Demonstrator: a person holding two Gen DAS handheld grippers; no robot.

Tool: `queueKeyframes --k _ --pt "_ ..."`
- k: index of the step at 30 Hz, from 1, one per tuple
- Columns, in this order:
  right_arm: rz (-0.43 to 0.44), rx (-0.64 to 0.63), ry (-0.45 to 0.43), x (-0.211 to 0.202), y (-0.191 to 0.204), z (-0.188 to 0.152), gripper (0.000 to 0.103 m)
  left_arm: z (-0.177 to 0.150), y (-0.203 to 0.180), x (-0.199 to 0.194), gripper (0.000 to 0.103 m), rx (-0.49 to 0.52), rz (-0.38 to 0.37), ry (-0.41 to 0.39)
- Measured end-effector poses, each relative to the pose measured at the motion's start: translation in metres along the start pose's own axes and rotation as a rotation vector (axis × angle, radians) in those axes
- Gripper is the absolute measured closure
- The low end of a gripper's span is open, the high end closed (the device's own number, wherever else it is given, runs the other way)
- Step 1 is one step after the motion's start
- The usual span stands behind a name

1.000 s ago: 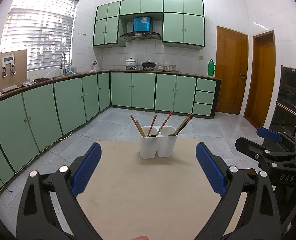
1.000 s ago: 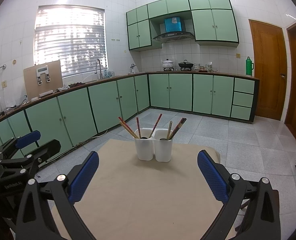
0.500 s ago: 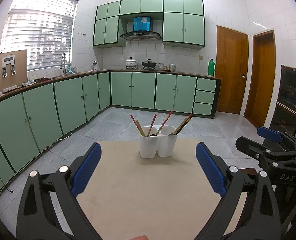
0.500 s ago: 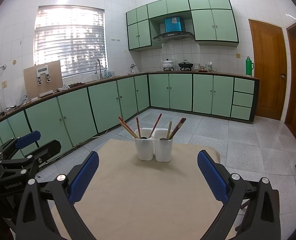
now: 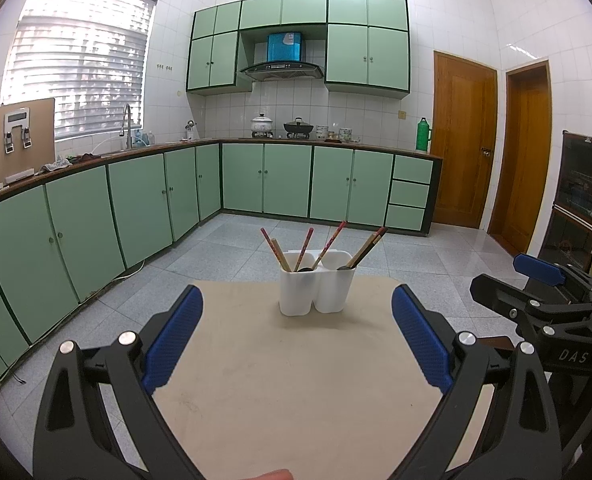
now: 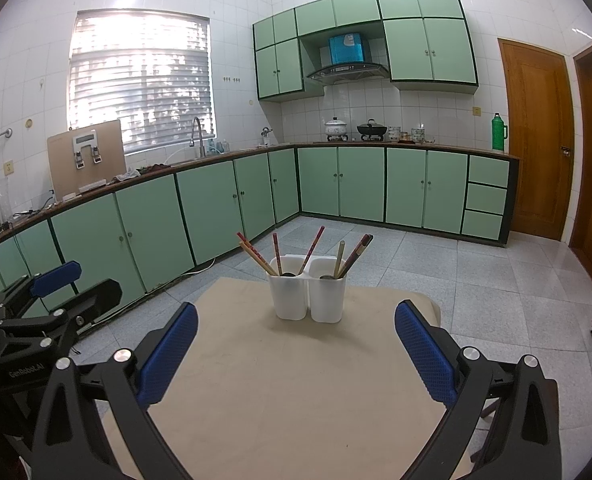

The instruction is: Organize utensils

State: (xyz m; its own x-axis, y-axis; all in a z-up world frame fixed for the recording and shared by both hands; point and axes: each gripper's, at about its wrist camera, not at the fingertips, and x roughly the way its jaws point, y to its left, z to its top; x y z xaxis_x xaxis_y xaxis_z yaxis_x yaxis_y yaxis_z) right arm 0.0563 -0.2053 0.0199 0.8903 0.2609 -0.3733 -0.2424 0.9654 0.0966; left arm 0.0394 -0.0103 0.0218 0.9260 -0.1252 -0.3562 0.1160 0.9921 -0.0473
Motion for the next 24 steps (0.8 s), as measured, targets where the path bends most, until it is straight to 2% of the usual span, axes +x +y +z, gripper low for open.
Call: queueKeyframes --k 24 --pt "0.000 -0.002 0.003 0.0019 0.0019 -0.0031 0.006 -0.0029 0.0021 0.0011 0.010 -0.004 -0.002 0.004"
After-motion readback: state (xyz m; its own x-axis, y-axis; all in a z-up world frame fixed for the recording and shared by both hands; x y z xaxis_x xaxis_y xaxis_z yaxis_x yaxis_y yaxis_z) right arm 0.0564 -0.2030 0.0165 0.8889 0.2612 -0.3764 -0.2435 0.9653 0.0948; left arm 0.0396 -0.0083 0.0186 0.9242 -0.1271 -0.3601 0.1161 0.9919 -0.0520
